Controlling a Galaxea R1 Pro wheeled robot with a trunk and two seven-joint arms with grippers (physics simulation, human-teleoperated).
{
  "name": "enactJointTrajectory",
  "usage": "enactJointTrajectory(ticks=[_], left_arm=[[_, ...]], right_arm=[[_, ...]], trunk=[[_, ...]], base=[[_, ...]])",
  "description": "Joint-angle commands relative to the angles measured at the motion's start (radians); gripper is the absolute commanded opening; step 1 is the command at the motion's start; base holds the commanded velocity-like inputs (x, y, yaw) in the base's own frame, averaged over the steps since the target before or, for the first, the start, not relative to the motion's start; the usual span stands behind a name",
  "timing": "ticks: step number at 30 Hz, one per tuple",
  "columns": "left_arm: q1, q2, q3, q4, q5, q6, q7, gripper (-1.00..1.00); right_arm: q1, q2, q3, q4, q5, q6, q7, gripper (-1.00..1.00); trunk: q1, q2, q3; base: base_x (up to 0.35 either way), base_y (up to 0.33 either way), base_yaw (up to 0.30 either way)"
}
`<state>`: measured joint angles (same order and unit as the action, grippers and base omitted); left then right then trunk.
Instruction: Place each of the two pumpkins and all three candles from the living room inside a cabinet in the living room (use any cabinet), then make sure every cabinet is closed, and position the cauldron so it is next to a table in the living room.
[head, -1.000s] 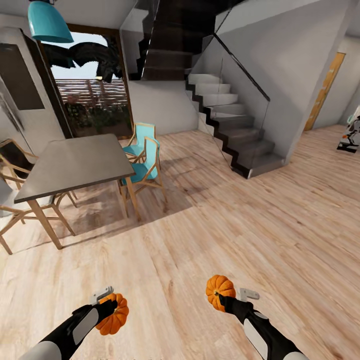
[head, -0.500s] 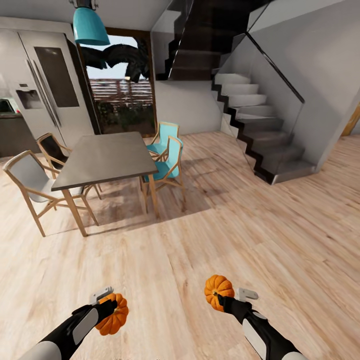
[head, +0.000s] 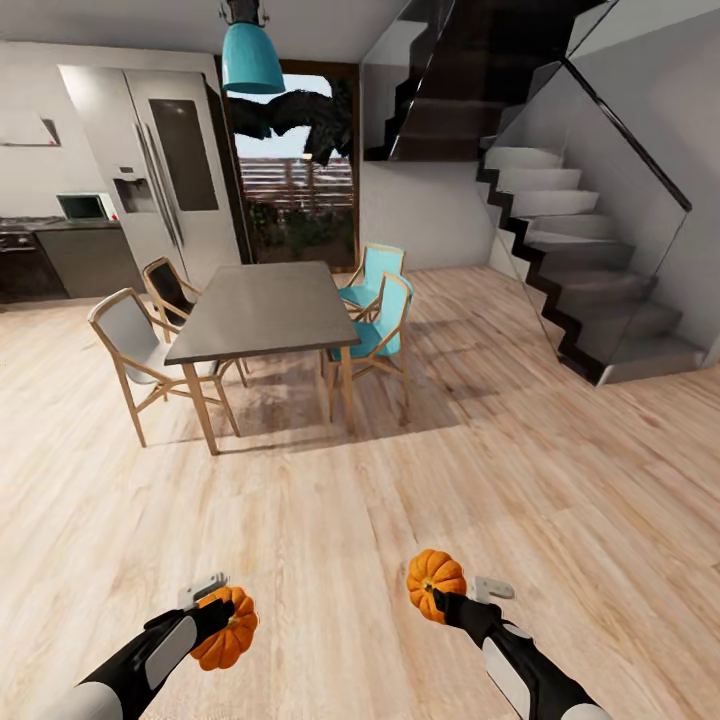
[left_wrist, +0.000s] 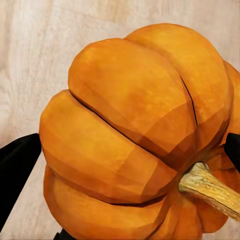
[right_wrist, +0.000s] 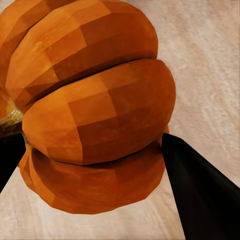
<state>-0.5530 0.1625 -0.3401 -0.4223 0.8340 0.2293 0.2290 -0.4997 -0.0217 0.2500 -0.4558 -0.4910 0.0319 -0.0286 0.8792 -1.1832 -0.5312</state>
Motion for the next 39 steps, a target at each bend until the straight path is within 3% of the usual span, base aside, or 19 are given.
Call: enactJointTrajectory(ticks=[1,39], left_arm=[[-0.001,0.001,-0.008,-0.003,0.008,0.002,0.009,-1.00],[-0.001,0.002,-0.008,-0.002,0.010,0.002,0.008,-1.00]], right_arm=[[0.000,-0.001,0.006,-0.003,-0.007,0.003,-0.004,-1.00],[0.000,0.004,0.006,-0.003,-0.008,0.003,-0.004,-1.00]], trunk=[[0.000,-0.001,-0.001],[0.000,-0.001,-0.001]], base=[[0.000,0.000,0.291],[0.000,0.000,0.291]])
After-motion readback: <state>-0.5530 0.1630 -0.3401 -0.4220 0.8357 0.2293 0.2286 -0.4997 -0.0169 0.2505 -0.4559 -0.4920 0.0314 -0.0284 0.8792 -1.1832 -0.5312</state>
